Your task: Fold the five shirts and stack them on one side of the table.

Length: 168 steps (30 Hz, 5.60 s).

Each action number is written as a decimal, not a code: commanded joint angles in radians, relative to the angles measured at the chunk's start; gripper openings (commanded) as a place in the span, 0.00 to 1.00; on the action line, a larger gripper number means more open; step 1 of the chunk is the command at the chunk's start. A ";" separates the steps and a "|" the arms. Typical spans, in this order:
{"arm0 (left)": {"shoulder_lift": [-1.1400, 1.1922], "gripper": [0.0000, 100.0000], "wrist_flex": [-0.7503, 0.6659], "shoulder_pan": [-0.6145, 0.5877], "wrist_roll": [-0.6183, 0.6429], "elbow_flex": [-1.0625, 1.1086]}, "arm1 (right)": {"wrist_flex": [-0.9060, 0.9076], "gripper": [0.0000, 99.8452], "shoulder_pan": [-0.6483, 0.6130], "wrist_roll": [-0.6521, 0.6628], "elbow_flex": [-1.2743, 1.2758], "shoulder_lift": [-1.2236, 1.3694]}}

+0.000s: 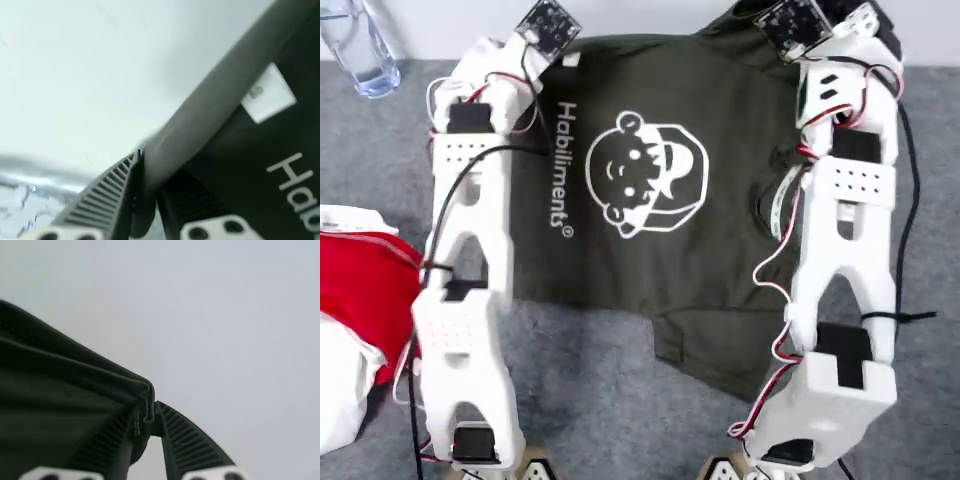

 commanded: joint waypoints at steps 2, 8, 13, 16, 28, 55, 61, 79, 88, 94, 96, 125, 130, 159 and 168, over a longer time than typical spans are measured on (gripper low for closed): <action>0.120 0.01 0.146 0.020 -0.002 -0.277 | -0.001 0.01 -0.019 -0.002 -0.005 0.018; 0.265 0.01 0.425 -0.014 -0.006 -0.492 | 0.249 0.01 -0.013 -0.003 -0.005 0.022; 0.345 0.01 0.684 -0.051 -0.132 -0.619 | 0.608 0.01 -0.013 -0.005 -0.005 -0.042; 0.376 0.01 0.810 -0.069 -0.187 -0.661 | 0.820 0.01 -0.013 -0.005 -0.005 -0.094; 0.465 0.01 0.875 -0.157 -0.242 -0.671 | 1.325 0.01 -0.008 -0.003 -0.003 -0.157; -0.049 0.01 0.865 -0.132 -0.331 0.219 | 1.365 0.01 0.031 0.015 0.327 -0.374; -0.064 0.01 0.868 -0.133 -0.333 0.318 | 1.326 0.01 0.031 0.015 0.446 -0.460; -0.057 0.02 0.872 -0.120 -0.400 0.421 | 1.319 0.01 0.028 0.020 0.706 -0.641; -0.066 0.12 0.872 -0.140 -0.400 0.449 | 1.330 0.12 0.030 0.020 0.709 -0.645; -0.098 0.13 0.873 -0.138 -0.397 0.456 | 1.342 0.31 0.024 0.020 0.703 -0.654; -0.155 0.14 0.873 -0.135 -0.394 0.484 | 1.343 0.31 0.022 0.021 0.698 -0.654; -0.663 0.24 0.661 -0.138 -0.160 0.777 | 1.590 0.25 0.022 0.018 0.394 -0.654; -0.663 0.24 0.601 -0.138 -0.018 0.777 | 1.563 0.26 0.022 0.014 0.394 -0.645; -1.030 0.02 0.804 -0.227 0.195 0.839 | 1.264 0.31 -0.179 0.055 0.790 -0.504; -1.030 0.02 0.804 -0.226 0.195 0.863 | 1.242 0.31 -0.320 0.078 0.793 -0.384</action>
